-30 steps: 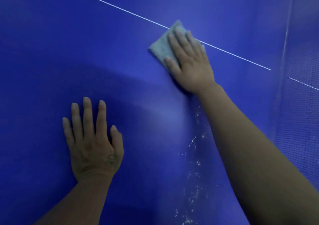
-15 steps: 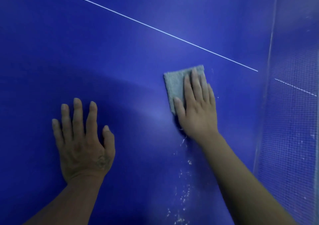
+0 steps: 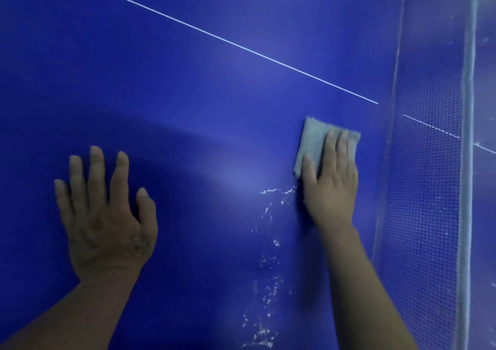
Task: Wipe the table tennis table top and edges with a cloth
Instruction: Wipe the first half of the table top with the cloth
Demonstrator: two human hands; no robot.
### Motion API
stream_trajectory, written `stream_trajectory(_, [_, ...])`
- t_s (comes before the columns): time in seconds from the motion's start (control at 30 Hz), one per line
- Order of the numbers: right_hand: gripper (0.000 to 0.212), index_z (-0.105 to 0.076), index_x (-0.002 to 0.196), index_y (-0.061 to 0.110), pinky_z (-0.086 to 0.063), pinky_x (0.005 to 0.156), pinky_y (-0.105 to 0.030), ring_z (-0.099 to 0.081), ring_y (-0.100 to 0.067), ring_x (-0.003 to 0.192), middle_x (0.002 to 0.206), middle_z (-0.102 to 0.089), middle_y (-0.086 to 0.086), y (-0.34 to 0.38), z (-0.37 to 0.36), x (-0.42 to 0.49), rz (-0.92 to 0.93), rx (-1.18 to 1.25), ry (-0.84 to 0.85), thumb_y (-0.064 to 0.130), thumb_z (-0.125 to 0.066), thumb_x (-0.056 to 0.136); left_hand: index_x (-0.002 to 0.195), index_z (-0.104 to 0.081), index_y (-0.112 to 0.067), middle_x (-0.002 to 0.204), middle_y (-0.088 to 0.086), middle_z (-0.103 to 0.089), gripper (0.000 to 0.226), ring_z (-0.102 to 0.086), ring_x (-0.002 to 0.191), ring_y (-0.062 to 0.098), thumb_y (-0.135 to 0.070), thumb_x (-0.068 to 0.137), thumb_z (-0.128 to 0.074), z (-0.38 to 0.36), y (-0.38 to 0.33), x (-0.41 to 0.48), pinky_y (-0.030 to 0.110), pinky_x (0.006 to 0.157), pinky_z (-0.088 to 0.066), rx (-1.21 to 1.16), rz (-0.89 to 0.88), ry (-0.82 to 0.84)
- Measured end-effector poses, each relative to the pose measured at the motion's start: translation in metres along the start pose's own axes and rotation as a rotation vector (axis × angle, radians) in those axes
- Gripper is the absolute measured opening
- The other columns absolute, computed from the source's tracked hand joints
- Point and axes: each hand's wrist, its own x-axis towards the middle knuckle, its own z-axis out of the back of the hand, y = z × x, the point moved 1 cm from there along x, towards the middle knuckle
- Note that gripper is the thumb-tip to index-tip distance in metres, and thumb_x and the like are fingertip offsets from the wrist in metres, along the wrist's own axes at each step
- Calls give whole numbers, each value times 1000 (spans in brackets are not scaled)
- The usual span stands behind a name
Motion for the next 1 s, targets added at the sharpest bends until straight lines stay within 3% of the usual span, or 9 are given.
stream_trajectory(0.13, [70, -31, 167, 12, -19, 133, -46, -15, -23, 166, 179, -18, -6, -9, -4, -30, 92, -59, -16, 49, -48, 110, 169, -27, -18, 179, 11, -13, 69, -3, 167, 33, -44, 106, -32, -3, 3, -1, 59, 134, -1, -10, 5, -1])
stream_trajectory(0.23, [70, -35, 162, 4, -12, 135, -45, -14, -27, 166, 178, -19, -9, -14, 2, 28, 221, -50, 10, 49, -50, 110, 169, -26, -20, 180, 10, -13, 68, -3, 167, 33, -46, 106, -30, -7, 4, 0, 63, 133, -6, -14, 8, -4])
stream_trajectory(0.37, [71, -25, 167, 5, -6, 135, -45, -8, -30, 166, 179, -13, -9, -31, 10, 109, 228, 7, 45, 46, -46, 113, 169, -23, -23, 180, 8, -12, 67, -2, 167, 32, -49, 108, -26, -13, 10, 0, 68, 130, -14, -29, 12, -16])
stream_trajectory(0.53, [72, -18, 170, 9, -2, 135, -48, -3, -30, 167, 180, -8, -11, -55, 5, 102, -8, -10, -36, 51, -35, 114, 169, -24, -22, 180, 9, -12, 67, -3, 167, 33, -47, 107, -28, -10, 7, 0, 64, 132, -8, -5, 16, -5])
stream_trajectory(0.67, [72, -19, 170, 6, -2, 135, -48, -7, -34, 166, 179, -11, -16, -52, -6, 15, -203, 10, -111, 50, -33, 114, 169, -25, -19, 180, 11, -12, 67, -3, 167, 33, -45, 107, -29, -3, 3, -1, 60, 134, -3, -4, 17, 15])
stream_trajectory(0.8, [75, -19, 169, 4, -4, 135, -50, -7, -34, 165, 178, -12, -17, -40, -16, -68, -260, 6, -102, 52, -30, 112, 168, -28, -16, 179, 13, -14, 65, -4, 166, 36, -41, 108, -29, 0, -1, -2, 57, 134, 0, 4, 6, -1])
stream_trajectory(1.0, [75, -12, 172, 11, 4, 134, -48, 0, -33, 166, 179, -4, -16, -25, -11, 15, -421, 14, -115, 53, -31, 113, 168, -30, -15, 179, 14, -16, 63, -6, 166, 37, -38, 108, -29, 3, -3, -2, 58, 134, -1, 0, -4, -14])
